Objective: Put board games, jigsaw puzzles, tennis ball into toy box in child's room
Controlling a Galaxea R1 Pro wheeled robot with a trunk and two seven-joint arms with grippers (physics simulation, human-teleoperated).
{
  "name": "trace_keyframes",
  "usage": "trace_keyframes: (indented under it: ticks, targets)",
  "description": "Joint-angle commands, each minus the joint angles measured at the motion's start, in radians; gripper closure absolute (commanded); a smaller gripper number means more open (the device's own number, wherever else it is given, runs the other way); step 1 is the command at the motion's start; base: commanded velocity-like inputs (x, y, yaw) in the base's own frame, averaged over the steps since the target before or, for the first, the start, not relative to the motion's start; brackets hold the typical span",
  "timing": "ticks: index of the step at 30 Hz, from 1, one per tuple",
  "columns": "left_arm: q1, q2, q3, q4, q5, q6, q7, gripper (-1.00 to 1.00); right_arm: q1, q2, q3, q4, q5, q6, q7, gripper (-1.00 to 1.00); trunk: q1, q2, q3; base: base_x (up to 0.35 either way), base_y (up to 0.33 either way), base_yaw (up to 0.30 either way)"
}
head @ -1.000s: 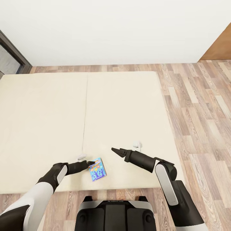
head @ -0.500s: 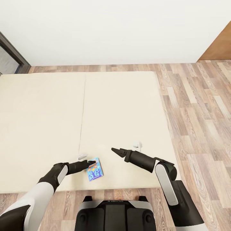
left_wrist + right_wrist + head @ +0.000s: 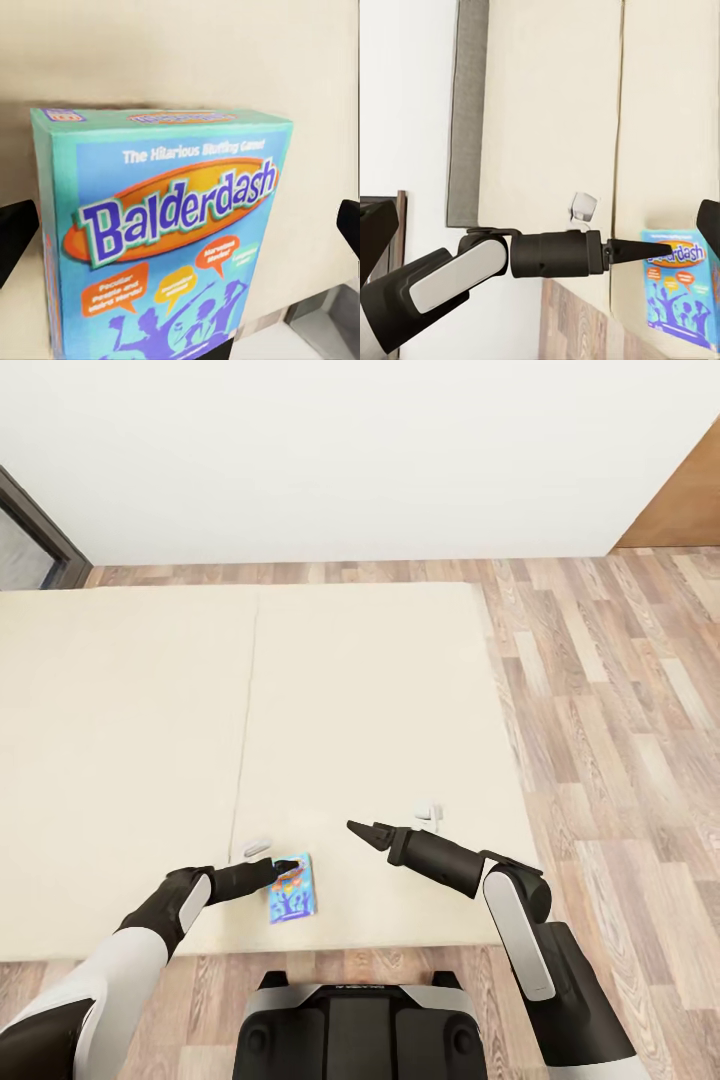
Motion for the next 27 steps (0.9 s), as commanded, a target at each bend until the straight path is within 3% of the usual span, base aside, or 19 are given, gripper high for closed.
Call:
trace_keyframes:
  ticks: [1,16,27]
  targets:
    - [0.0,0.0,0.004,0.0,0.007,0.01,-0.001,-1.0,0.0,0.0,-0.001,0.0,-0.001,0.006,0.001,-1.0,0.0,-0.001,-0.001,0.0,-0.213,0.0]
    - [0.0,0.003,0.004,0.0,0.008,0.01,-0.003,-1.0,0.0,0.0,-0.001,0.0,-0.001,0.006,0.001,-1.0,0.0,-0.001,-0.001,-0.003,-0.134,0.0]
    - [0.0,0.004,0.004,-0.002,0.009,0.01,-0.002,-1.0,0.0,0.0,0.0,0.0,0.0,0.006,0.001,-1.0,0.0,-0.001,-0.001,-0.138,-0.017,0.0]
